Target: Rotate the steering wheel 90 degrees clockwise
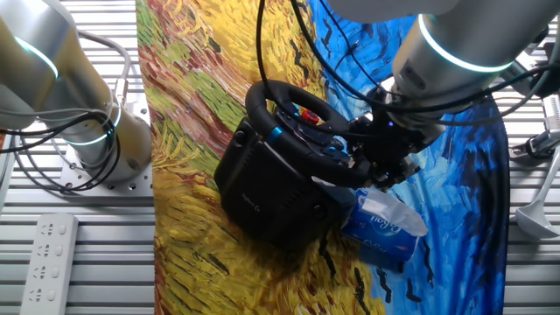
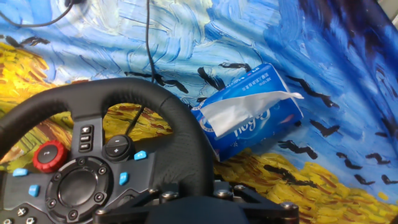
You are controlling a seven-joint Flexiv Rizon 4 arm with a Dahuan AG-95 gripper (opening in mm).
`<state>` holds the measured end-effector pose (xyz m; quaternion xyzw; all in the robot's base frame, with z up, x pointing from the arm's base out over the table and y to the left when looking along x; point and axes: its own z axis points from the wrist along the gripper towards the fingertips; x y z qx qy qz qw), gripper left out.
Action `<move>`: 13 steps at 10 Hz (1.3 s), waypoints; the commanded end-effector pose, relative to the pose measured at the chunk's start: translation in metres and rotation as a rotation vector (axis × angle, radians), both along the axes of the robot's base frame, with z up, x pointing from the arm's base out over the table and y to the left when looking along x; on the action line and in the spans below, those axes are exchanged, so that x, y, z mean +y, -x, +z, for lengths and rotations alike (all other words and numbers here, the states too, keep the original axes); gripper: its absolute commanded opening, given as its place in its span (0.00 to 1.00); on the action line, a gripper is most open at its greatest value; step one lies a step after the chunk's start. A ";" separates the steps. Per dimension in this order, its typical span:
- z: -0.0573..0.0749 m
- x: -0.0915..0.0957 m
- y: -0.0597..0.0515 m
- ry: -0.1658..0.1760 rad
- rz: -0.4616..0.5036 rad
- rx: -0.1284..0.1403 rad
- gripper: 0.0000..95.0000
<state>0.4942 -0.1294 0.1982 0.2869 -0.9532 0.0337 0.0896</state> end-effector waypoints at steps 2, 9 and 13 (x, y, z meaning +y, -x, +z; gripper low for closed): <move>-0.001 0.000 0.001 0.002 -0.006 0.002 0.20; 0.001 0.000 0.004 0.008 -0.021 0.008 0.20; 0.003 0.001 0.002 0.007 -0.010 0.018 0.40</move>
